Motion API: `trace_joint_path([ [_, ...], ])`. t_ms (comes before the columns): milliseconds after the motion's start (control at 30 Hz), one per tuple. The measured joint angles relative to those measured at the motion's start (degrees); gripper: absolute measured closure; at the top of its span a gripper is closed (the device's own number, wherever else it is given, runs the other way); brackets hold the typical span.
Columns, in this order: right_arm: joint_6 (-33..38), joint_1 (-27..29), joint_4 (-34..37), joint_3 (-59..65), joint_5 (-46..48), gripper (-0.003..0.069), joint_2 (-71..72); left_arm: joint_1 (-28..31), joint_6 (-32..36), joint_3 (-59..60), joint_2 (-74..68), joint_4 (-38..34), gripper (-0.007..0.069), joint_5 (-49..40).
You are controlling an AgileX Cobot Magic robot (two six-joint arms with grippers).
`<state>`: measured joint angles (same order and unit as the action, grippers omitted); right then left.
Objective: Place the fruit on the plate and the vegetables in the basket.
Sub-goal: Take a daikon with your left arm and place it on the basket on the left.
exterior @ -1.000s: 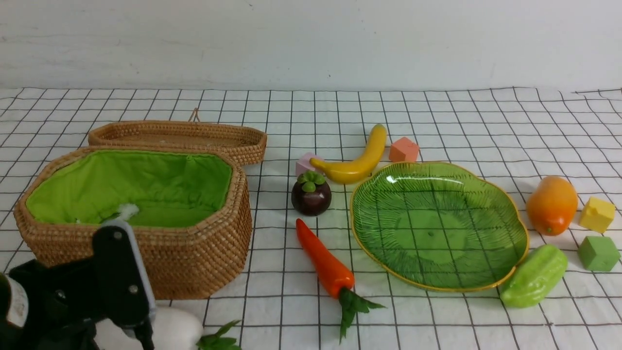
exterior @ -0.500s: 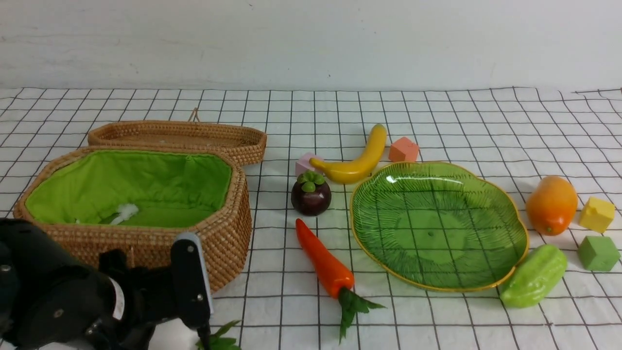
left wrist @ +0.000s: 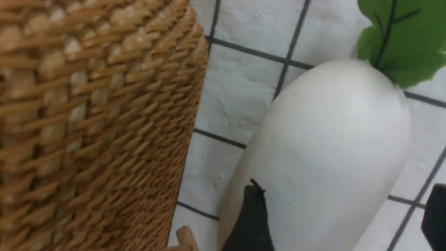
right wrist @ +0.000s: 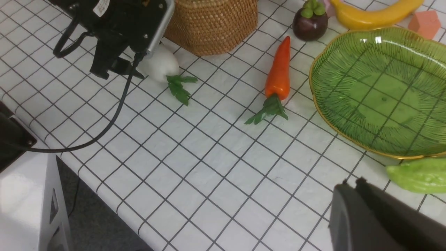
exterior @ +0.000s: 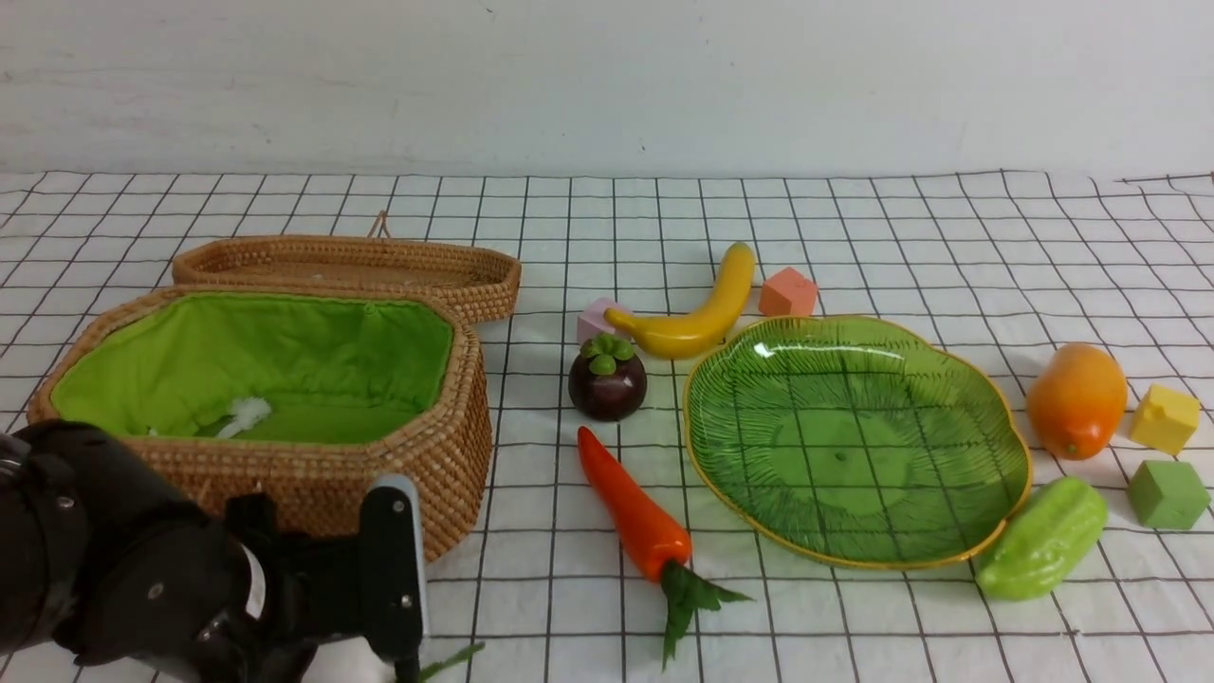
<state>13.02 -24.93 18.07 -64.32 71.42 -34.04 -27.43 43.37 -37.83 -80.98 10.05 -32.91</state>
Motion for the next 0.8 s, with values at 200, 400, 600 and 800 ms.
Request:
trace_joint_path([
  [200,0.00,0.00,0.36,0.00,0.00,0.0623,0.00,0.00,3.91,0.75,-1.02,-4.22,0.0040,0.52],
  [400,0.00,0.00,1.03,0.00,0.00,0.0623,0.00,0.00,4.38,0.75,-4.16,-4.34,0.0063,1.02],
  [600,0.00,0.00,1.07,0.00,-0.75,0.0618,0.00,0.00,4.09,0.67,-4.83,-3.97,0.0106,0.67],
  [800,0.00,0.00,1.26,0.00,-2.58,0.0613,0.00,0.00,1.25,-3.17,7.06,-7.05,0.0106,-8.53],
])
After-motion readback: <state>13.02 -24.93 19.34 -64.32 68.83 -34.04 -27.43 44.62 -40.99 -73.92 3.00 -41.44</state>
